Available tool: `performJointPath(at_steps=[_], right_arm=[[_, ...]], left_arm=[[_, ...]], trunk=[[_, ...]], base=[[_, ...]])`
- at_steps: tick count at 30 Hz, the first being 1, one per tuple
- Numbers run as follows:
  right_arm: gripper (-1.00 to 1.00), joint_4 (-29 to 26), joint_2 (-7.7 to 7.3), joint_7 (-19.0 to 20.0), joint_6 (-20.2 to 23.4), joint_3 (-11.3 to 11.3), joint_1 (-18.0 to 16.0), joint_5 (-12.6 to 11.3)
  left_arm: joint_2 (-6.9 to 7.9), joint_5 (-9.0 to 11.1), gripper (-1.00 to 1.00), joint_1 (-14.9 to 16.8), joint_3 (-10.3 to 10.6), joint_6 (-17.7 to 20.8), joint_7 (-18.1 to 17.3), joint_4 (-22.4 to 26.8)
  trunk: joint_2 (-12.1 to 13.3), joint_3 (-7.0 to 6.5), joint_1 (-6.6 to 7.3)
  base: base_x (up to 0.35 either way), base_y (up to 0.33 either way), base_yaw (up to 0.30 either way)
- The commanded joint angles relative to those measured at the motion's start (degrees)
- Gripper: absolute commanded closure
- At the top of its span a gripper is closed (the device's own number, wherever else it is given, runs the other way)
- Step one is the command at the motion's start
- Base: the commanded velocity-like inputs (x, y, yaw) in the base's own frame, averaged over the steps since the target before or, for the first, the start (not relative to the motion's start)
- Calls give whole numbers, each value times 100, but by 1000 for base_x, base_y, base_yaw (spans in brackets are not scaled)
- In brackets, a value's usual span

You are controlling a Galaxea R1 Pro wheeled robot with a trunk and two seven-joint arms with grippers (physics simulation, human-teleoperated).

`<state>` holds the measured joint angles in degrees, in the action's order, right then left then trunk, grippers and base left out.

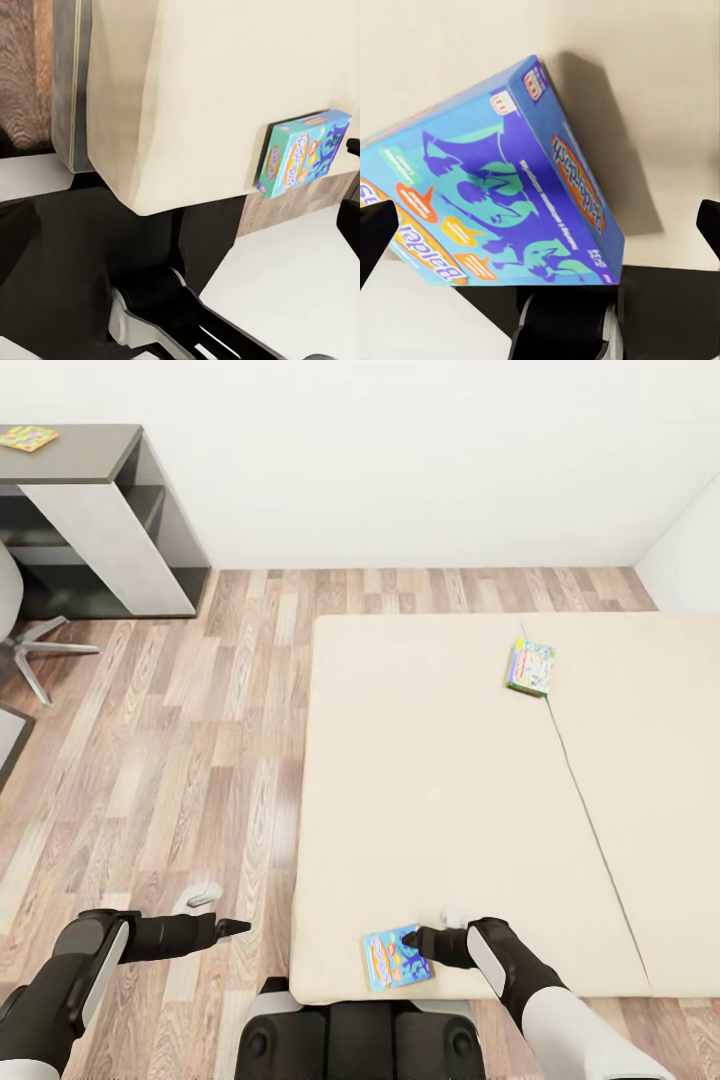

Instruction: Put all the toys in the child's room - the three board games (two on the bed and one on the table), the two jigsaw puzzles on the table, and the tennis ball on the table - inside the toy box on the table in the child's room.

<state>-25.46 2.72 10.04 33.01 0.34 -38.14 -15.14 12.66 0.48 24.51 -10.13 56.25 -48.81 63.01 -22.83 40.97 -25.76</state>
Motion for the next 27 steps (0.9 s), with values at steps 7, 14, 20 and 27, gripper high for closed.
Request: performJointPath(at_steps=[7,14,20,27], right_arm=[[-100,-11,0,7,-14,2,-8,-6],[-100,-26,21,7,-22,4,-9,-3],[-100,-56,37,7,-23,9,-19,0],[-100,-73,43,7,-23,10,-33,-1]], left_arm=[[0,4,-100,8,-10,44,-15,1],[0,4,-100,10,-13,44,-14,3],[0,4,-100,10,-9,44,-14,5],[0,4,-100,10,-8,44,-14,4]], trunk=[[-9,73,-3],[-9,139,-3],[-9,196,-3],[-9,262,-3]], base=[[0,0,0],[0,0,0],[0,0,0],[0,0,0]])
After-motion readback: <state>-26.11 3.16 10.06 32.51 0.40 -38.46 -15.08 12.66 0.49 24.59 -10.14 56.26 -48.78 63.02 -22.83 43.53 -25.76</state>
